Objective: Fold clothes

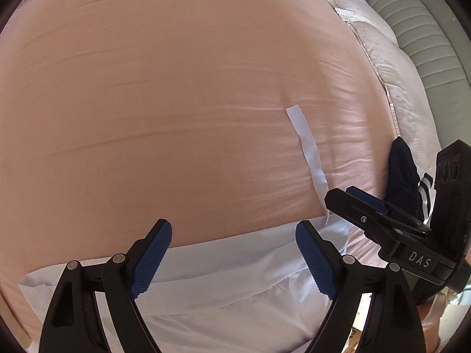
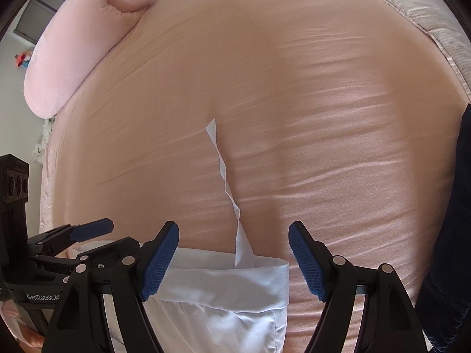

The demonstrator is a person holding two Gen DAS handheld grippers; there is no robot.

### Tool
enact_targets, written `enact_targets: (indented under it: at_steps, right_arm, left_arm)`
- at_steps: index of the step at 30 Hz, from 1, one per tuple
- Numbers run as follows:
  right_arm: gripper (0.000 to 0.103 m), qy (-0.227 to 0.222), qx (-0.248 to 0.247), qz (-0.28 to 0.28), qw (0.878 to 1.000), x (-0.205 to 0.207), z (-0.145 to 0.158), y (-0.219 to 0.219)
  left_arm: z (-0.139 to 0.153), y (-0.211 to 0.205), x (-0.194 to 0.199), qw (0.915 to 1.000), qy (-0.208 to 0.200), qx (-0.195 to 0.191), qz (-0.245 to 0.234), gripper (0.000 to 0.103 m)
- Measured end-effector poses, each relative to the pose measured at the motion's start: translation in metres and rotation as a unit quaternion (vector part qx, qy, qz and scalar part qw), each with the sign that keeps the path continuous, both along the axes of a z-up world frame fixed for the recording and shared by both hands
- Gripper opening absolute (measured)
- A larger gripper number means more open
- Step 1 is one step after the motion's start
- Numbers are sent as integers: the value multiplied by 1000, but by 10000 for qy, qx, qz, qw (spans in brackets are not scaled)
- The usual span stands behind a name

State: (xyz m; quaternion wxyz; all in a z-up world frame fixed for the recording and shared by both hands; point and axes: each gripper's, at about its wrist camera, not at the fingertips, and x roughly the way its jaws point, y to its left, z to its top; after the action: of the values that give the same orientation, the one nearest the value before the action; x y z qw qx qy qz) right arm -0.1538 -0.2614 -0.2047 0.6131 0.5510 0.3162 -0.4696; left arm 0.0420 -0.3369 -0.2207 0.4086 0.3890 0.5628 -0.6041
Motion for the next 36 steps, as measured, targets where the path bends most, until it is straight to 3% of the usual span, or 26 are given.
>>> enact_targets:
  at_steps: [3,5,8,10,13,18,24,26,29,32,36]
  right_arm:
    - [77,-143,-32,8,9999,0,-3,-2]
    - [77,-238,-53,13,9997,0,-5,-4]
    - [77,102,-15,276,9996,10,-10,-1]
    - [77,301,-136,451,9984,18,-10,5]
    - [77,637,-401,711,9946,27,-11,15]
    - [75,926,-564,756,9912,33,-10,23]
    - [50,910,-621,215,9937,16,-9,32]
    - [29,780,-561,-25,9954,2,-9,33]
    - [7,490,-463,-338,9972,-18,-11,37]
    - [1,244,-498,-422,9976,-31,-13,44]
    - [1,6,-466,-632,9969,-40,-12,50]
  left_arm:
    - [-8,-14,3,9954,667,278,624,86]
    - [-13,-17,10,9868,1064,440,1141,86]
    - [-21,-19,20,9717,1522,791,1622,86]
    - [-24,-23,15,9681,1705,889,1607,86]
    - [-26,-33,-6,9729,1565,852,1472,86]
    - [-34,-44,-35,9723,1660,1046,1267,86]
    - [-38,-57,-73,9763,1585,1109,972,86]
    - [-41,-59,-82,9756,1610,1139,963,86]
    - [-41,-59,-90,9782,1507,1111,893,86]
    - [-42,-61,-92,9794,1416,1100,933,86]
    - [-40,-60,-88,9783,1418,1013,1121,86]
